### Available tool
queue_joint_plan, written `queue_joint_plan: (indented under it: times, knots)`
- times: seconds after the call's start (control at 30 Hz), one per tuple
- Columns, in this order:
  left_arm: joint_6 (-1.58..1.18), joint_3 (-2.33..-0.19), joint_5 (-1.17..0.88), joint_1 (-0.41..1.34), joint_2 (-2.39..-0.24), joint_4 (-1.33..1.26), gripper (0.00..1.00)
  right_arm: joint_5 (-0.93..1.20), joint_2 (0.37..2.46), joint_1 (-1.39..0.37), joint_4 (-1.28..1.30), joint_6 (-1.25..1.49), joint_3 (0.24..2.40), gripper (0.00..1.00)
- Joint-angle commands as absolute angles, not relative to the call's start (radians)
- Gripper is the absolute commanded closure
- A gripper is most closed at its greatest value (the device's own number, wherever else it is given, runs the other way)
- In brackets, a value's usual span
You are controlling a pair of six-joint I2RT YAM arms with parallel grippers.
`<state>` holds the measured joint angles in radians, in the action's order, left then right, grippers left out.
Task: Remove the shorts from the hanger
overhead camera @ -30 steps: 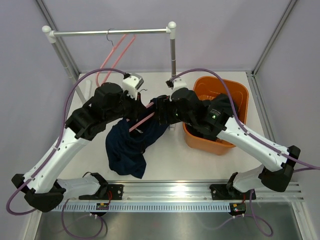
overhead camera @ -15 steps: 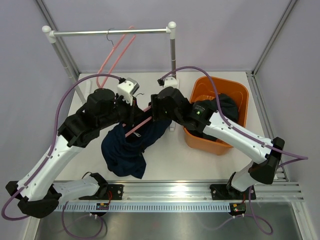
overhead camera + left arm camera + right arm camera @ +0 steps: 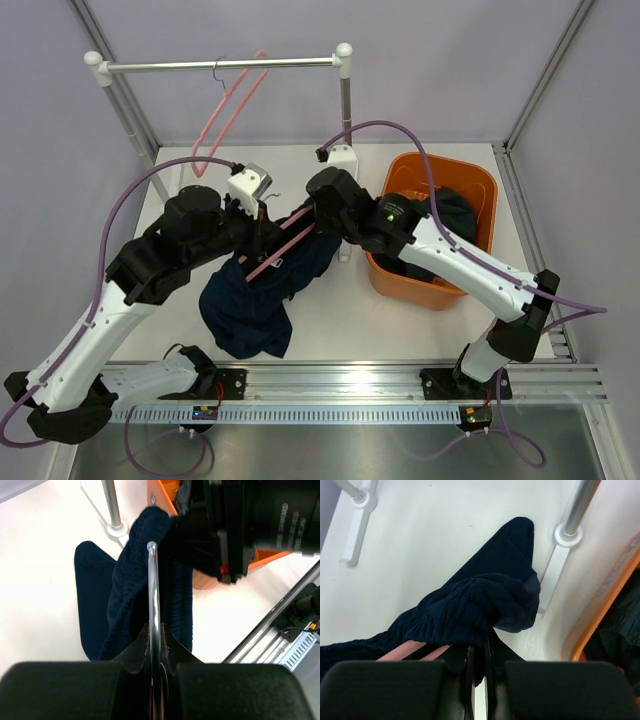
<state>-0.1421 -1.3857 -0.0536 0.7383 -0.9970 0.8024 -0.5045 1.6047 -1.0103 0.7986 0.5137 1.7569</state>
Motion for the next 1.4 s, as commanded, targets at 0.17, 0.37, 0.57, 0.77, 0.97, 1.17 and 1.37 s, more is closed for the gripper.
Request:
queue_joint_plan:
  times: [0.17,0.37,0.57,0.77,0.97,1.17,1.37]
  knots:
    - [-0.109,-1.367,-0.112,0.753,-0.897,0.864,1.00,-0.640,1.660,-0.936,0.862,0.491,1.910,0.95]
    - [-0.094,-1.339,-0.118,0.753,-0.845,0.887,1.00,-0.615,1.683,-0.884,0.874,0.477,1.957,0.95]
    - [-0.086,-1.327,-0.132,0.753,-0.818,0.899,1.00,-0.603,1.729,-0.861,0.894,0.463,2.008,0.94]
    - [-0.090,-1.327,-0.101,0.753,-0.789,0.879,1.00,-0.568,1.724,-0.854,0.864,0.479,1.947,0.95]
    - [-0.110,-1.332,-0.054,0.753,-0.770,0.825,1.00,-0.494,1.654,-0.861,0.809,0.506,1.818,0.99]
    - [-0.153,-1.327,0.039,0.753,-0.765,0.743,1.00,-0.502,1.600,-0.945,0.761,0.531,1.711,1.00]
    - [-0.205,-1.324,0.168,0.753,-0.765,0.651,1.00,-0.521,1.537,-1.075,0.723,0.560,1.658,1.00]
